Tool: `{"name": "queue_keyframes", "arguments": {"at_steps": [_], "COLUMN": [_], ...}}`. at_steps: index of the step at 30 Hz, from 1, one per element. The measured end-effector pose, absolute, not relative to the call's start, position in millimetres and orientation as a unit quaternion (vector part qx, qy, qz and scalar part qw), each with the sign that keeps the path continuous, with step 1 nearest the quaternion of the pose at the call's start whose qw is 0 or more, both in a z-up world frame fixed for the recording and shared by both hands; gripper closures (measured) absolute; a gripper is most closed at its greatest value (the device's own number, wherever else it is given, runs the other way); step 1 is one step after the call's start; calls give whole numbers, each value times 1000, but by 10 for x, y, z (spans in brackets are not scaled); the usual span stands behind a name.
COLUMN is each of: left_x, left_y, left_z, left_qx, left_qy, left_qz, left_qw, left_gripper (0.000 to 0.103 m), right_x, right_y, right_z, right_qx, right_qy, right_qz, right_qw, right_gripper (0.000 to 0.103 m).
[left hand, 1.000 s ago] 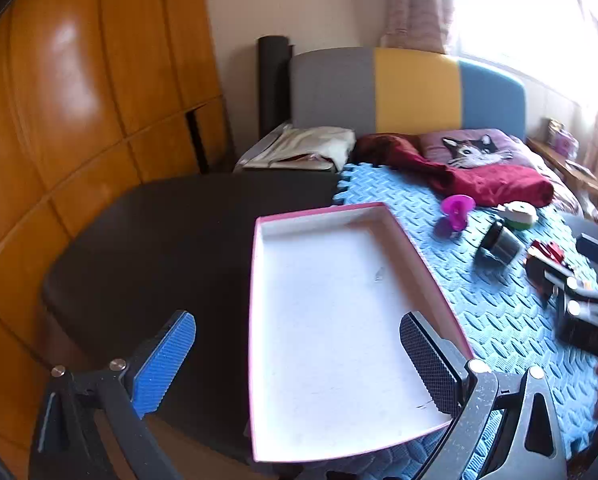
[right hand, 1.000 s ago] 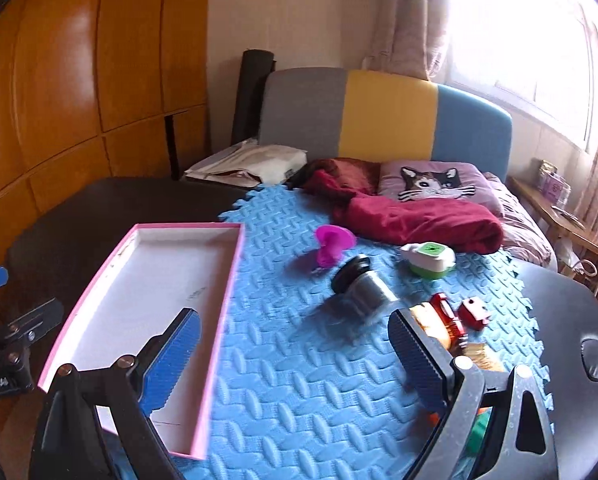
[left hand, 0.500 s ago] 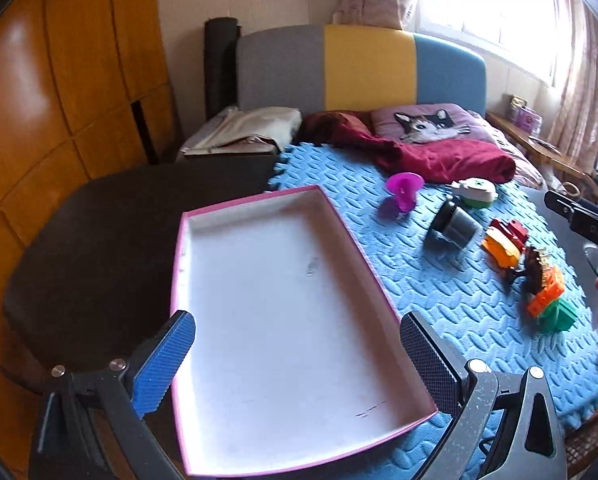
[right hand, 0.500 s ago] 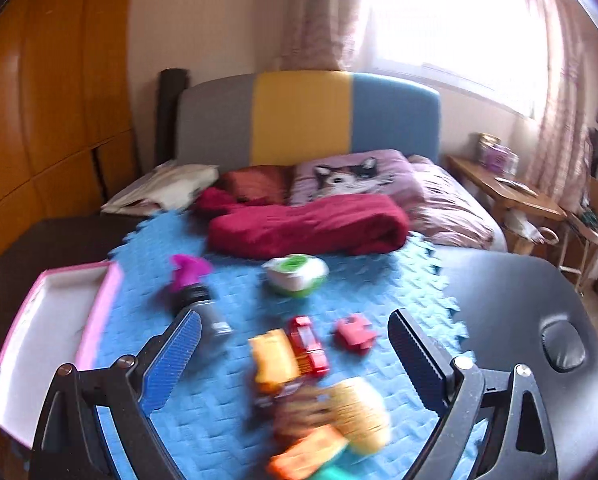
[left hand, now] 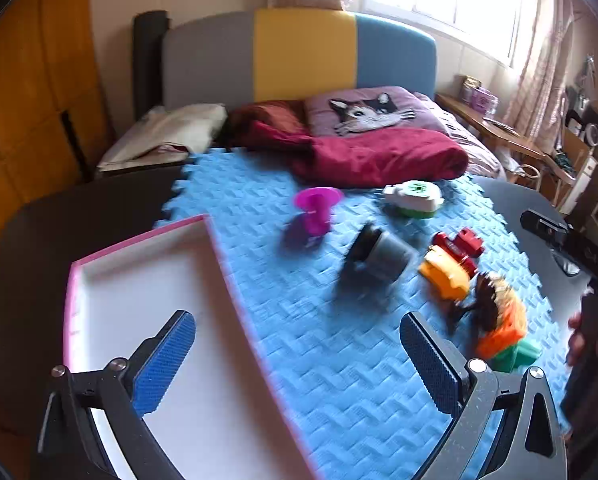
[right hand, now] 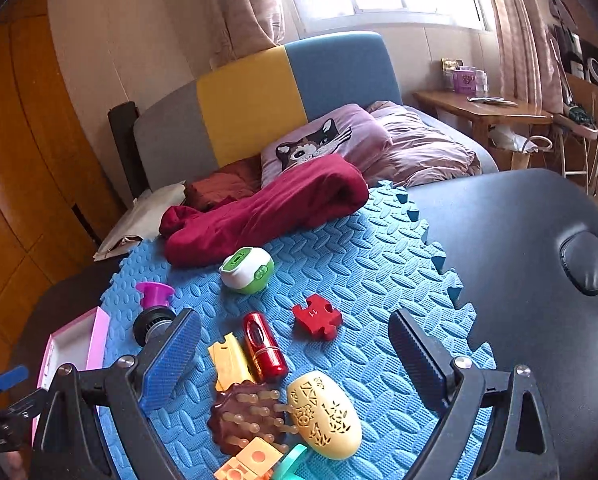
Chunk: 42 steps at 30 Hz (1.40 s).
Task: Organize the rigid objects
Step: 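Grasp the black-and-clear cylinder with the left tool, then grasp the purple suction cup with the right tool while the left tool carries the cylinder to the tray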
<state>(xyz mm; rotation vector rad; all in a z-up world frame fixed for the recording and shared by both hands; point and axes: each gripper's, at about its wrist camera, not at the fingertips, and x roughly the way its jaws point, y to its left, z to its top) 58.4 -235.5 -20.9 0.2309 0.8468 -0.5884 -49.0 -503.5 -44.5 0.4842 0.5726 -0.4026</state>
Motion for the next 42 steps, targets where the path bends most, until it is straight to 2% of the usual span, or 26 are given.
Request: {"name": "queue_keyframes", "arguments": {"at_steps": [11,20,21,22,23,25,31,42], "left_x": [840,976,1004,1026,1048,1060,899,566], "left_y": [-3257,-3641,-3663,-3678,-3692,-3662,-3372,-2399], "left_z": [-583,-788,-827,-864,-906,-928,-744,-257], "left_qx": [184,266,267,265,259,243,195,117], "left_qy": [410,370,373,378,391,398,382,365], "left_qz": [-329,-344,-349,-356,-366,-364,-358,-334], "left_qw": [830,821,817,812,804,807,829,861], "left_gripper": [0,0,3,23,32,36,36,36], "right_x": [-491,-489,-485,-483,-478,-471,-454,-196], "right_y": [-5134,-5185,-5187,-5190,-5190,-5192,-5184,-4794], "right_z": [-500,-515,-519,-527,-532,-539,-556,-578], "right_qx": [274,290,291,292,292,289,285,227], "right_qy": [282,280,281,282,284,286,292,337], "right_qz": [-177,-169,-168,-168,-168,-171,-174,-117], "right_qw": [902,899,899,898,898,897,896,906], "right_gripper": [6,6,6,6,6,6,7,23]}}
